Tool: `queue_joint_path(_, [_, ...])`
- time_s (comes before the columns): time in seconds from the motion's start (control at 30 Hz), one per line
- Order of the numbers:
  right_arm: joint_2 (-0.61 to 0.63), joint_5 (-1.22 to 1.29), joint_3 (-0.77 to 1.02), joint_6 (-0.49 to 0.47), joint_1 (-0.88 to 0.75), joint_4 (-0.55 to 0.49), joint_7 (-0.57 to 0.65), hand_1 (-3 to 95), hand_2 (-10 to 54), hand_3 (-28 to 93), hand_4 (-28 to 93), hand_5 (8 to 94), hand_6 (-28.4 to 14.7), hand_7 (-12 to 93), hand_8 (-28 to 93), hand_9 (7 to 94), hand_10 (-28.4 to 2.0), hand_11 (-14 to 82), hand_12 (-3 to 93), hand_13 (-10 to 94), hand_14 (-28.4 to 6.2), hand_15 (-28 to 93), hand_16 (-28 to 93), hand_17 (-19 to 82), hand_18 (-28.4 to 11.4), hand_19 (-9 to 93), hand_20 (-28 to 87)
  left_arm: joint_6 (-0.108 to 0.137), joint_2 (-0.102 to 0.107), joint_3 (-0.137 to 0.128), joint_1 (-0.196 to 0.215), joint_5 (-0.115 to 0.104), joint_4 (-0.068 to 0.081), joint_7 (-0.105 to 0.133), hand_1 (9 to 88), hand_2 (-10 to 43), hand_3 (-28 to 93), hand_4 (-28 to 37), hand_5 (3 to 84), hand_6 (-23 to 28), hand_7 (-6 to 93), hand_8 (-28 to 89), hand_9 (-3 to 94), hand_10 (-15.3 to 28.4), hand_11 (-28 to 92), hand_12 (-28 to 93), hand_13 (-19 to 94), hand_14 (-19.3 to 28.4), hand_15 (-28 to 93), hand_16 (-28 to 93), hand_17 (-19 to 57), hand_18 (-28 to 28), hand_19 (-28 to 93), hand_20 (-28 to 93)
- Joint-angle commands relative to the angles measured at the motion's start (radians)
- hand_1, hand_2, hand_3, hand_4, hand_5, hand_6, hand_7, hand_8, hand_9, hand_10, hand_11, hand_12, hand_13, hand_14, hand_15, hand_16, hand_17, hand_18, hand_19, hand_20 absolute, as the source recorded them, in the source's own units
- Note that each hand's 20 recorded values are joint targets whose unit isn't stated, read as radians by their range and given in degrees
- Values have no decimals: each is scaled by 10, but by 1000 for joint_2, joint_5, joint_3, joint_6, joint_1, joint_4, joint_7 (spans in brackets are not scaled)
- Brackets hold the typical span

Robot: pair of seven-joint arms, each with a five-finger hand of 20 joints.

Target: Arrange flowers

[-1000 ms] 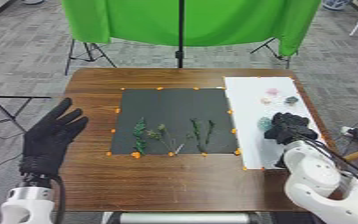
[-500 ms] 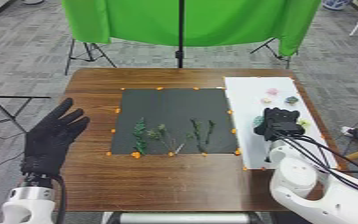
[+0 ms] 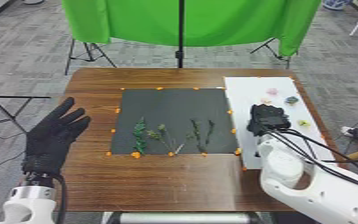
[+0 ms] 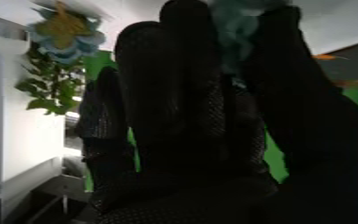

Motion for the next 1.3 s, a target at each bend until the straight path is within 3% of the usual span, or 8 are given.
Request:
queue_joint_path(0.03, [-6,-60,-9,65,-39,4,-16,575,-95,625,-283,876,35,143,6,934,-70,182,293,819,-56,591,202,399,-232,887,310,8,-6,-8,12,-3,4,-5,254,72,785,-225,405,99,98,-90,368,211,236,102,257,284,522,-94,-90,284,602,1])
queue_joint_path(0.57, [-391,-114,-139,138,198,-17,-236,567,-95,655,-283,893,29,142,13,937,-77,276,275,828,-56,625,218,408,-233,912,314,10,37,-45,4,7,-12,6,254,74,779,-231,405,99,98,-90,368,211,237,102,258,284,522,-94,-90,284,602,4])
queue_joint_path(0.73, [-578,-151,-197,119,235,130,-317,559,-95,658,-283,891,30,140,14,937,-77,302,271,824,-57,639,222,404,-237,913,318,11,51,-24,-37,0,0,17,249,78,776,-237,404,98,98,-89,368,211,237,103,258,284,522,-94,-85,284,621,18])
queue_joint_path(0.97, [-660,-101,-331,146,328,223,-304,556,-95,657,-283,889,32,140,13,935,-79,324,268,821,-58,655,224,402,-240,912,323,24,110,15,-113,-5,17,31,248,78,777,-242,404,99,97,-90,369,211,235,102,258,284,522,-94,-82,284,627,31])
queue_joint_path(1.0, [-646,-97,-330,130,321,223,-269,555,-95,655,-283,888,32,141,13,934,-80,331,265,819,-57,659,225,401,-240,912,324,-16,86,39,-190,23,48,-42,248,78,777,-242,404,98,97,-89,368,211,235,102,258,284,522,-94,-82,284,627,32])
queue_joint_path(1.1, [-643,-62,-352,78,327,233,-248,546,-95,656,-283,886,33,142,12,927,-82,356,247,814,-59,666,227,378,-240,898,326,-52,60,46,-234,43,70,-94,247,78,778,-242,404,98,97,-89,369,211,235,102,258,284,522,-93,-81,284,626,35])
queue_joint_path(1.2, [-647,-44,-372,50,342,244,-274,541,-95,655,-283,881,34,141,9,920,-82,370,237,802,-61,679,231,359,-241,887,332,-29,83,48,-205,26,58,-41,247,78,778,-241,405,98,97,-89,370,211,235,103,258,284,523,-93,-81,284,625,39])
queue_joint_path(1.3, [-647,-40,-357,13,325,250,-296,536,-95,653,-283,864,36,138,3,909,-84,383,224,790,-63,685,230,344,-243,871,343,-37,64,54,-222,34,68,-60,247,78,778,-240,405,98,98,-90,369,211,234,103,258,284,522,-94,-81,284,624,41])
